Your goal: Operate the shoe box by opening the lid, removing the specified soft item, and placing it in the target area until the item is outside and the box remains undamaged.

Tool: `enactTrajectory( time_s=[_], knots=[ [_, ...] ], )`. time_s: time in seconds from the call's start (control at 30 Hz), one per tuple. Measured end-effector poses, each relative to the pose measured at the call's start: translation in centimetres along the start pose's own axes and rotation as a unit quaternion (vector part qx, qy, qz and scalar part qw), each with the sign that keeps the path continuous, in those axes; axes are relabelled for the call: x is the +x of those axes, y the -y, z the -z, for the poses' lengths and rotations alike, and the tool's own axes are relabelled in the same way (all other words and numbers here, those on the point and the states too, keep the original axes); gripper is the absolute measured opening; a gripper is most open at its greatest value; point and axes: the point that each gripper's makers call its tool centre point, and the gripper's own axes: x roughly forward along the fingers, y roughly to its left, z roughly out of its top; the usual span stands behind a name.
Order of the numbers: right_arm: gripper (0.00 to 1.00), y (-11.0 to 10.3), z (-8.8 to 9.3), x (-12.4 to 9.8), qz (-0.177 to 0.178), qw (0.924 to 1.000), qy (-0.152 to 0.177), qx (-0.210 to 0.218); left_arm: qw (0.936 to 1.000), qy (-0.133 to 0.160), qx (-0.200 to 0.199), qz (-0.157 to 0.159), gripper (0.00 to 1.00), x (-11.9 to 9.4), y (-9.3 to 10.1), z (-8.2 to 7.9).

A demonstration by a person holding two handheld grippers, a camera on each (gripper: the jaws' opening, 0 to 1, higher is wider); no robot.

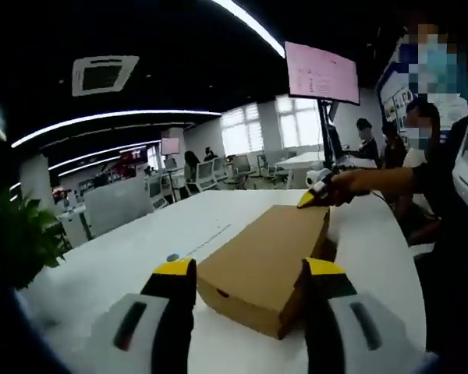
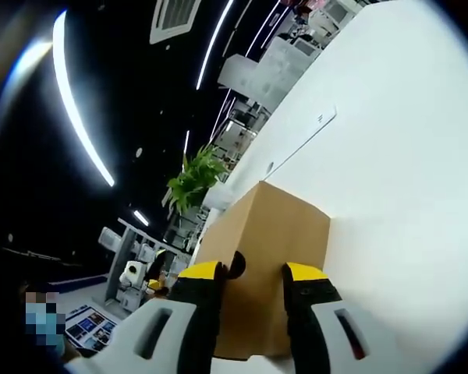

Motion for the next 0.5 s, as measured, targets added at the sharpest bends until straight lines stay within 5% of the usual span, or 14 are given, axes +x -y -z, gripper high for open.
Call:
enactTrajectory(
  time_s=[0.27,0.4,0.5],
  knots=[
    [0.31,0.1,-0.1,-0.1,-0.002,1.0,0.0,0.001,0.9927,-0.001,0.12,-0.01,0.65,1.2,3.3,-1.9],
    [0.31,0.2,-0.3,-0.1,-0.002,1.0,0.0,0.0,0.9815,-0.039,0.187,-0.009,0.63,2.2,5.2,-1.1],
    [0.31,0.4,-0.5,-0.2,-0.002,1.0,0.0,0.0,0.9742,-0.039,0.222,0.004,0.61,2.6,6.6,-1.2]
  ],
)
